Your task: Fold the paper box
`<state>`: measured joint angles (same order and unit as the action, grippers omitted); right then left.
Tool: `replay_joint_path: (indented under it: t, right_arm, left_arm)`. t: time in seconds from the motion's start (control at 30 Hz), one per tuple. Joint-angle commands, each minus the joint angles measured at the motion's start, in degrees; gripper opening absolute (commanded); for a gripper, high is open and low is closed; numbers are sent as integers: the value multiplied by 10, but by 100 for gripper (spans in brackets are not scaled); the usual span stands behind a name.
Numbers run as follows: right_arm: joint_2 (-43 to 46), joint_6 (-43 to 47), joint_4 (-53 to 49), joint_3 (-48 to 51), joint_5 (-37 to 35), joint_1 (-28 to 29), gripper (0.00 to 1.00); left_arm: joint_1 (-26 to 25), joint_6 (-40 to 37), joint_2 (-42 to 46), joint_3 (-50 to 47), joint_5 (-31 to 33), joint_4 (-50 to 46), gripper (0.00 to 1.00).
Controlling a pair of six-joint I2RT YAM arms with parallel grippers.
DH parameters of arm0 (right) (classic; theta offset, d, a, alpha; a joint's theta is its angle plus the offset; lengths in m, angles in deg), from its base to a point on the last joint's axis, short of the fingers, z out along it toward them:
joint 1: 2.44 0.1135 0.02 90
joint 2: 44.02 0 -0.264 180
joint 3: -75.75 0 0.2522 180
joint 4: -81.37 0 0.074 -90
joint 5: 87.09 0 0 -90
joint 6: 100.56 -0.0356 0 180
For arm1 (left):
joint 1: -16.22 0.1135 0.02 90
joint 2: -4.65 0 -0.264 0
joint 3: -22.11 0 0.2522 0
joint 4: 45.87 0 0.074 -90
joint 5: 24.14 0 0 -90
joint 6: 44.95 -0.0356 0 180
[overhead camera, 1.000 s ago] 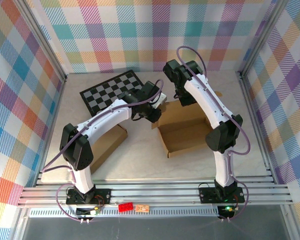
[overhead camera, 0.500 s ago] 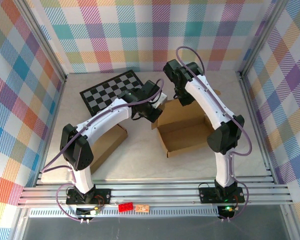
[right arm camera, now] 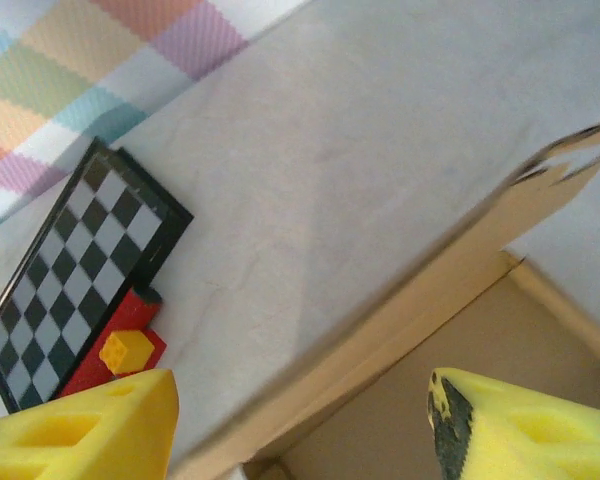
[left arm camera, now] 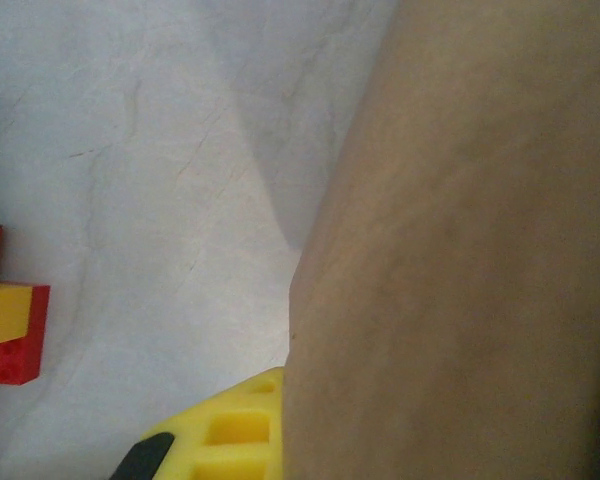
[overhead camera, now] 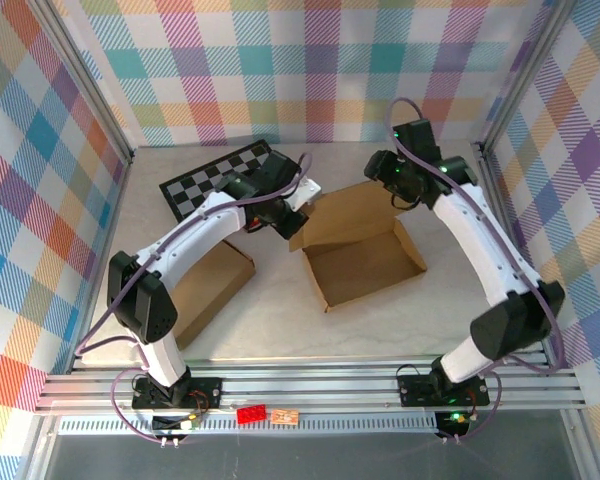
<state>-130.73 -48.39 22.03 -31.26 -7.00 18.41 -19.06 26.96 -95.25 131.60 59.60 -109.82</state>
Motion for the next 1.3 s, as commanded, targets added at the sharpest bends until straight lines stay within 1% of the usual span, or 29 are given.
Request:
replay_joint_path:
  t: [0.0, 0.13, 0.2, 0.3, 0.33, 0.4, 0.47, 0.63, 0.77, 0.9, 1.07, 1.17, 1.27]
  right_arm:
    - [61, 203, 77, 63, 54, -16, 71]
    - [112, 284, 111, 138, 112, -84, 72]
    - [128, 333, 134, 172, 162, -124, 72]
    - [118, 385, 132, 184, 207, -176, 72]
    - [111, 400, 128, 184, 236, -192, 71]
    - [90, 428, 113, 174, 284, -206, 70]
    - [69, 465, 90, 161, 310, -207, 69]
    - [52, 519, 82, 173, 394, -205, 71]
    - [42, 550, 71, 170, 376, -204, 73]
    - [20, 574, 36, 135, 340, -188, 76]
    - [-14, 544, 8, 113, 316, -172, 75]
    - [-12, 538, 20, 128, 290, -171, 75]
    - [-15, 540, 28, 138, 283, -171, 76]
  left_arm:
    - [27, -64, 38, -18, -51, -16, 0]
    - [52, -119, 61, -36, -101, -16, 0]
    - [63, -146, 66, -38, -116, -24, 0]
    - [77, -187, 70, -41, -137, -41, 0]
    - [80, -201, 73, -47, -137, -43, 0]
    - [83, -226, 78, -60, -124, -43, 0]
    - [88, -236, 83, -74, -100, -33, 0]
    - [107, -238, 72, -63, -96, -23, 0]
    - [109, -238, 58, -52, -96, -23, 0]
    - [110, -236, 50, -51, -91, -16, 0]
    - [116, -224, 30, -35, -90, -7, 0]
    - [124, -220, 21, -27, -96, -1, 0]
    - [129, -218, 13, -19, -103, 0, 0]
